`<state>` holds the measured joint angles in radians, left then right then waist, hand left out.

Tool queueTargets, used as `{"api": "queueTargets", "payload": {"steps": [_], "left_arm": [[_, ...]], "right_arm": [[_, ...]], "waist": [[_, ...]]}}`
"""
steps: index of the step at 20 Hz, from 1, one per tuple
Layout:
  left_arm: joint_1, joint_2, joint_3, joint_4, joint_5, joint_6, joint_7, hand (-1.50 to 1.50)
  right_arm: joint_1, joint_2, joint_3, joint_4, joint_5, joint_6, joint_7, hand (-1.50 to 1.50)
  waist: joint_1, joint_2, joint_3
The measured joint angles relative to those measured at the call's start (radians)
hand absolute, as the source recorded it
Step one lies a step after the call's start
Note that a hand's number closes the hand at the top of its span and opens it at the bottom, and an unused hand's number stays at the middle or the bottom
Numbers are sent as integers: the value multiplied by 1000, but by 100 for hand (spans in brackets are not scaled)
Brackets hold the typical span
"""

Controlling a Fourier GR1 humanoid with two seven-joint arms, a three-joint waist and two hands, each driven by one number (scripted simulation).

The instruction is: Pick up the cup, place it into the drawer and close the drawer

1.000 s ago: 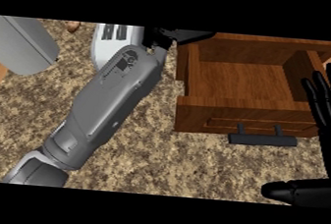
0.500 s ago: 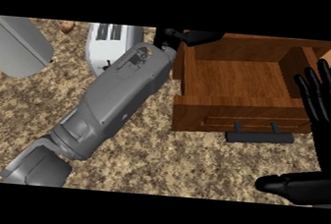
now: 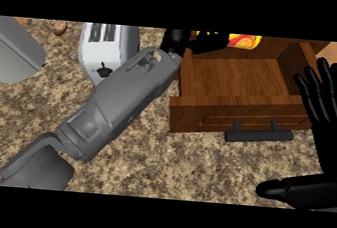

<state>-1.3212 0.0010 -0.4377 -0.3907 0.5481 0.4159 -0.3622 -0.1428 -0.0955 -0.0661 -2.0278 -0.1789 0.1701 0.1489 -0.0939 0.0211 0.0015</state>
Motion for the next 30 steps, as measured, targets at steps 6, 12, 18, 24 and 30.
{"api": "queueTargets", "payload": {"steps": [6,12,18,24,30], "left_arm": [[-16,9,-97,16,9,41,30,-150],[-2,9,-130,-29,77,56,16,-150],[20,1,-106,-77,164,24,-69,-150],[19,5,-45,-114,216,-22,-102,-150],[106,46,-4,-244,233,-7,-87,-150]], "right_arm": [[-15,-3,3,15,-11,15,-10,-150],[-13,13,7,33,-18,18,-38,-150],[-14,-1,-23,17,-101,39,1,-150],[27,-27,-50,-12,-147,76,6,150],[72,-108,-51,-46,-117,159,7,150]], "waist": [[-18,2,0],[-16,2,0],[3,-2,-1],[49,-13,-1],[92,-26,-2]]}}
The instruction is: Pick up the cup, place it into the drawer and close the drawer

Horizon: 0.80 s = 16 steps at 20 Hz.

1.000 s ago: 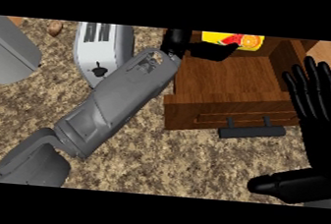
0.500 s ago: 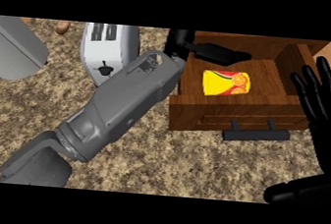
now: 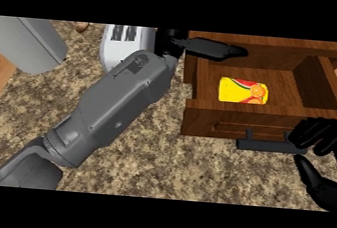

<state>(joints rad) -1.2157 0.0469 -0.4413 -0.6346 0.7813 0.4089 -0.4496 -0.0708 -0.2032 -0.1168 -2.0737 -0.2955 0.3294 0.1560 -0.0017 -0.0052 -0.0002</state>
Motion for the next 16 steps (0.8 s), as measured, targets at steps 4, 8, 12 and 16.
{"api": "queueTargets", "payload": {"steps": [4,8,12,16], "left_arm": [[92,74,22,-123,9,16,39,-150],[230,167,28,-269,15,9,74,-150],[385,256,33,-440,21,0,112,-150],[551,345,54,-619,31,-12,145,-150]], "right_arm": [[31,-41,5,-16,55,42,-15,150],[59,-58,38,-35,144,54,-12,150],[48,-68,61,-2,225,56,-14,150],[54,-72,69,35,289,54,-37,150]], "waist": [[17,-4,0],[31,-7,0],[36,-5,0],[31,-3,0]]}}
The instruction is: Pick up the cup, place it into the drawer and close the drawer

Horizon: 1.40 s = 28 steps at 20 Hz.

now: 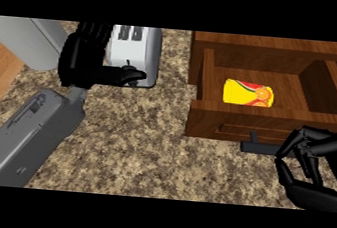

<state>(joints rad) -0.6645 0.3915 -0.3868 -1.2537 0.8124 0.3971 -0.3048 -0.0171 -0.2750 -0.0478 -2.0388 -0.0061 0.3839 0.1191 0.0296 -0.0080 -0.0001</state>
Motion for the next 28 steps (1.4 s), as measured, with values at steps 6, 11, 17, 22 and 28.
{"api": "queueTargets", "payload": {"steps": [6,11,17,22,28], "left_arm": [[172,74,42,-123,20,-74,-17,-150],[274,128,84,-183,36,-137,-19,-150],[410,147,143,-232,23,-208,-49,-150],[483,163,202,-219,24,-304,-72,-150],[541,173,275,-223,24,-393,-59,-150]], "right_arm": [[-44,-44,98,87,253,-13,-112,150],[-93,-68,191,219,478,-72,-200,150],[-151,-22,261,425,652,-176,-278,-150],[-250,12,275,644,748,-238,-318,-150],[-391,49,244,926,807,-286,-387,-150]], "waist": [[3,5,0],[2,8,0],[-11,8,0],[-12,10,0],[-14,10,0]]}}
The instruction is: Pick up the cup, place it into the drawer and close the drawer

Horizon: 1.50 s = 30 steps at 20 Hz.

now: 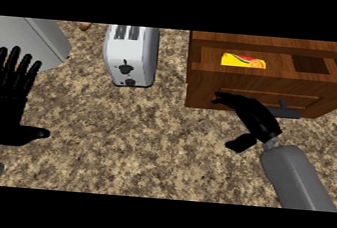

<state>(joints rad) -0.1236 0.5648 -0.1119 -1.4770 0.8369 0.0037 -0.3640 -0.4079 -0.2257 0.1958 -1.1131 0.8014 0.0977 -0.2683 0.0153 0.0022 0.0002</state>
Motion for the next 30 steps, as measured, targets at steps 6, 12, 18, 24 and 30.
{"api": "queueTargets", "payload": {"steps": [6,12,18,24,30], "left_arm": [[20,-27,44,-2,-20,-44,18,-150],[30,-39,67,13,-32,-93,17,-150],[27,-39,82,25,-27,-136,24,-150],[11,-47,78,50,-46,-153,18,-150],[4,-61,69,48,-71,-143,14,-150]], "right_arm": [[-164,31,-74,294,15,-67,-103,-150],[-337,9,-160,564,-10,-75,-238,-150],[-449,-39,-205,732,-18,-49,-347,-150],[-512,-68,-228,828,-23,2,-396,-150],[-529,-75,-249,892,-39,38,-442,-150]], "waist": [[3,-1,-1],[15,-3,-3],[38,-3,-4],[52,2,-5],[58,4,1]]}}
